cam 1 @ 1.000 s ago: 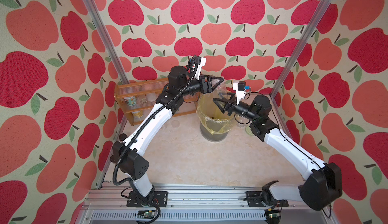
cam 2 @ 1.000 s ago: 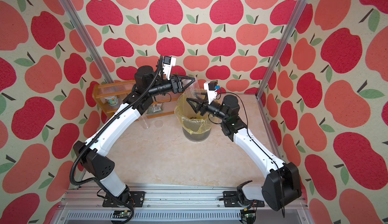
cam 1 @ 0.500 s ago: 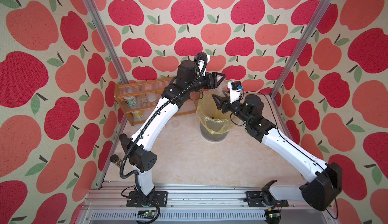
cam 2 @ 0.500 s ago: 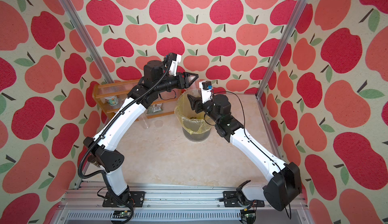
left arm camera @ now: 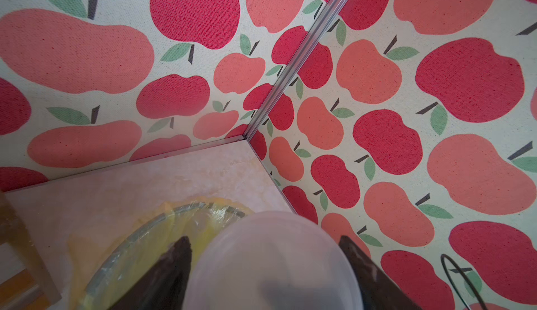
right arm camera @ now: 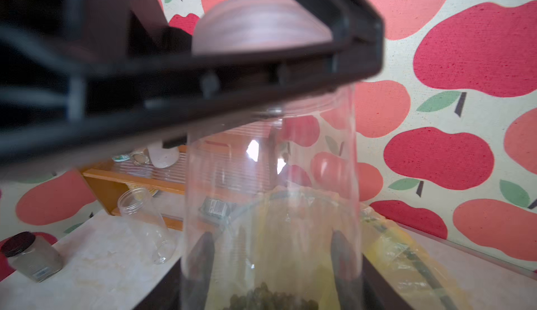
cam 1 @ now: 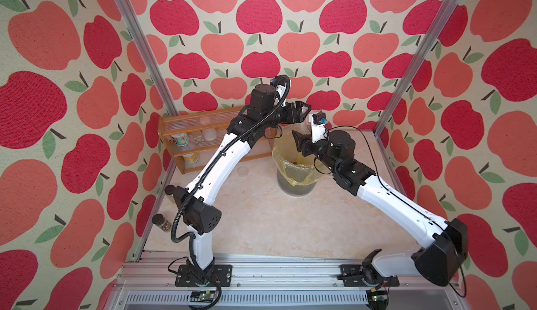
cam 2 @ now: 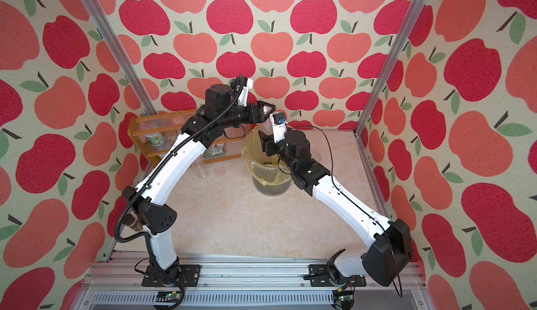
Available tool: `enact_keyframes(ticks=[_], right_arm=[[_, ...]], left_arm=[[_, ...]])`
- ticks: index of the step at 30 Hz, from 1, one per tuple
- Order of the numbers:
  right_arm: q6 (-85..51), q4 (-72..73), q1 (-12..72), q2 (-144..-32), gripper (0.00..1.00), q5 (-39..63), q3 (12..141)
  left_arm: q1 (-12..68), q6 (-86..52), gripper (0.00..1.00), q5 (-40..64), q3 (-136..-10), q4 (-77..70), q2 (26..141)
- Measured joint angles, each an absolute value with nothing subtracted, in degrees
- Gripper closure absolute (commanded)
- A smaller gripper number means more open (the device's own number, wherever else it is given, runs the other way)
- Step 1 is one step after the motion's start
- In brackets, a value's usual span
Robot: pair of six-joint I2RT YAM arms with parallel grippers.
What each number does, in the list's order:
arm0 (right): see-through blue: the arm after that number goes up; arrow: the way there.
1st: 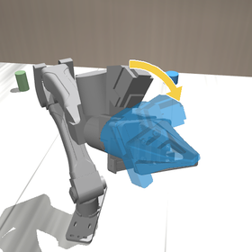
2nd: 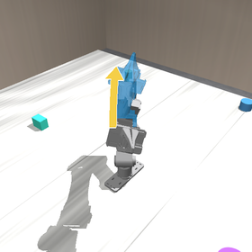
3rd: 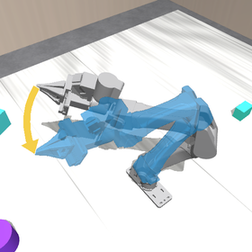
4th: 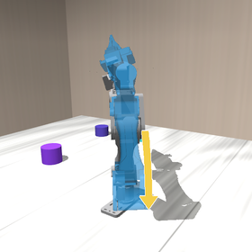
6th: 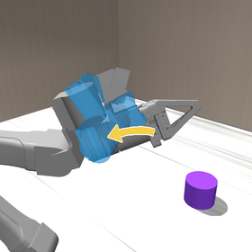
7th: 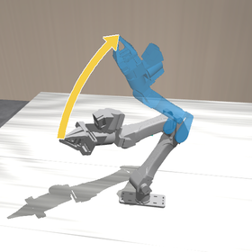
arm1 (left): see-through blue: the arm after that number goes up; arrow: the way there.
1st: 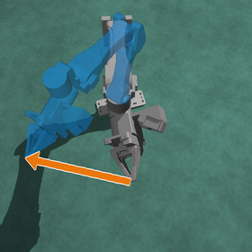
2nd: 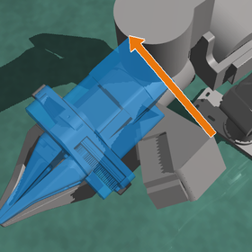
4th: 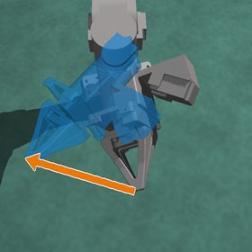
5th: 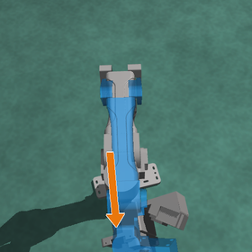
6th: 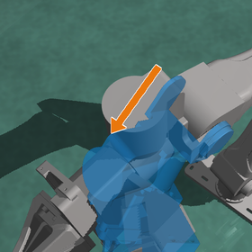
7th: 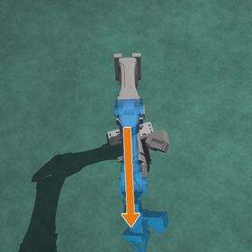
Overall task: Empty moldy mung beans from jars
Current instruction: Unscrew the lid from the jar.
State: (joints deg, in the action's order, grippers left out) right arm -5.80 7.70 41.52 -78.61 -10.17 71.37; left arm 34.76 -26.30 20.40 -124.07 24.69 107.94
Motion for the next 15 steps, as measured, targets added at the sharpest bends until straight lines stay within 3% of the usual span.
enact_keyframes(ticks=[15], right_arm=[[-17.2,5.9,31.8,-78.3,0.61,1.6,70.7]], left_arm=[[33.3,-25.6,0.01,20.5,-108.4,12.7,99.4]])
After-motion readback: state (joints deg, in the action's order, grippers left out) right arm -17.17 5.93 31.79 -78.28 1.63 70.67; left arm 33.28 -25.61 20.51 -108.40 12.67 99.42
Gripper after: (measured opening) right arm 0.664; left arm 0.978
